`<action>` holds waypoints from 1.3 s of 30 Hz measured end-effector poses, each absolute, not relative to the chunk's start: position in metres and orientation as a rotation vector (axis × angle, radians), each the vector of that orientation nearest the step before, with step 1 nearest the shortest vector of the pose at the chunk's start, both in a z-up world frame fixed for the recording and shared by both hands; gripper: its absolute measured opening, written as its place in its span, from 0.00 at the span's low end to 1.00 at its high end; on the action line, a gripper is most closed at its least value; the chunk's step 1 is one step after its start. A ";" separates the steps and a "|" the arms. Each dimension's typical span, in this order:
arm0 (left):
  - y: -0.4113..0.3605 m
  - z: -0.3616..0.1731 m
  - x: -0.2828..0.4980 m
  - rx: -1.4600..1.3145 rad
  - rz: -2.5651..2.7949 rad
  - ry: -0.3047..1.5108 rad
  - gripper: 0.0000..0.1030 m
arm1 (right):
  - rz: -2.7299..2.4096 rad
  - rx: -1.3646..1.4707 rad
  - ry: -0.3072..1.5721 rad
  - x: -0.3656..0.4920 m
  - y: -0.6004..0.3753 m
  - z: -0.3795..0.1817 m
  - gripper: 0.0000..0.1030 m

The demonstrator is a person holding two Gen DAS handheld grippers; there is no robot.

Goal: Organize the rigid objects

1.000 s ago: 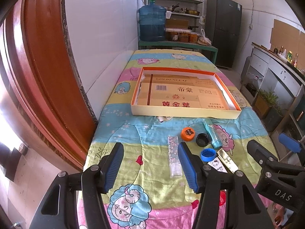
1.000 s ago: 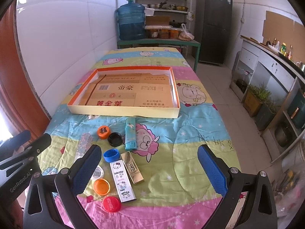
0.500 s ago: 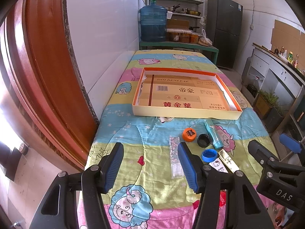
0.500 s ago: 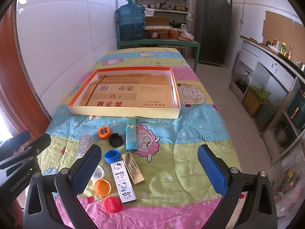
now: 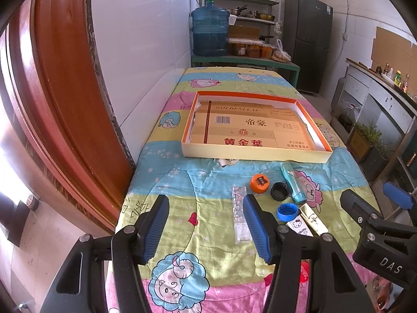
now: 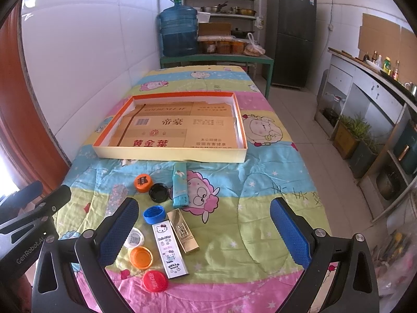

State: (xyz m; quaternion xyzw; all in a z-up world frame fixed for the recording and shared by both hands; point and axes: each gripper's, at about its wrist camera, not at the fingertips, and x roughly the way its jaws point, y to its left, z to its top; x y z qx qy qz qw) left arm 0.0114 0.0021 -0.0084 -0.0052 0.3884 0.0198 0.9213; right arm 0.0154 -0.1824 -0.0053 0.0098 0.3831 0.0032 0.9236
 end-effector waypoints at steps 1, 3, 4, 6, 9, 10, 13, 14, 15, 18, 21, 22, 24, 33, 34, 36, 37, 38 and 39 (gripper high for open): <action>0.002 -0.008 0.011 -0.010 0.042 0.798 0.58 | 0.006 0.019 0.787 0.015 -0.183 -0.005 0.98; 0.002 -0.008 0.011 -0.011 0.040 0.798 0.58 | 0.005 0.018 0.786 0.015 -0.182 -0.005 0.98; 0.002 -0.008 0.011 -0.010 0.041 0.798 0.58 | 0.006 0.018 0.786 0.015 -0.182 -0.005 0.98; 0.002 -0.008 0.011 -0.010 0.040 0.798 0.58 | 0.005 0.018 0.787 0.015 -0.182 -0.005 0.98; 0.002 -0.008 0.011 -0.010 0.040 0.798 0.58 | 0.007 0.019 0.788 0.015 -0.182 -0.005 0.98; 0.002 -0.009 0.011 -0.010 0.041 0.799 0.58 | 0.006 0.018 0.787 0.015 -0.183 -0.005 0.98; 0.002 -0.009 0.011 -0.010 0.041 0.799 0.58 | 0.006 0.018 0.788 0.015 -0.183 -0.005 0.98; 0.002 -0.009 0.011 -0.010 0.042 0.799 0.58 | 0.006 0.019 0.788 0.015 -0.183 -0.005 0.98; 0.003 -0.009 0.011 -0.011 0.041 0.799 0.58 | 0.006 0.018 0.788 0.015 -0.184 -0.005 0.98; 0.003 -0.010 0.011 -0.010 0.042 0.800 0.58 | 0.006 0.018 0.788 0.015 -0.184 -0.005 0.98; 0.003 -0.011 0.010 -0.009 0.044 0.802 0.58 | 0.007 0.020 0.788 0.015 -0.185 -0.005 0.98; 0.003 -0.013 0.010 -0.010 0.045 0.803 0.58 | 0.006 0.020 0.788 0.015 -0.184 -0.005 0.98; 0.002 -0.015 0.009 -0.008 0.047 0.807 0.58 | 0.002 0.020 0.788 0.015 -0.185 -0.006 0.98; -0.001 -0.028 0.012 -0.027 0.014 0.842 0.58 | -0.006 0.049 0.803 0.009 -0.202 -0.021 0.98; -0.002 -0.031 0.013 -0.028 0.006 0.849 0.58 | -0.001 0.049 0.808 0.009 -0.203 -0.025 0.98; -0.005 -0.041 0.015 -0.024 -0.009 0.873 0.57 | 0.001 0.050 0.822 0.008 -0.204 -0.032 0.98; -0.007 -0.046 0.017 -0.027 -0.019 0.888 0.55 | 0.003 0.053 0.834 0.009 -0.205 -0.036 0.98; -0.009 -0.049 0.019 -0.030 -0.027 0.898 0.53 | 0.005 0.056 0.841 0.009 -0.207 -0.040 0.98; -0.010 -0.053 0.022 -0.033 -0.035 0.908 0.52 | 0.009 0.059 0.848 0.010 -0.207 -0.044 0.98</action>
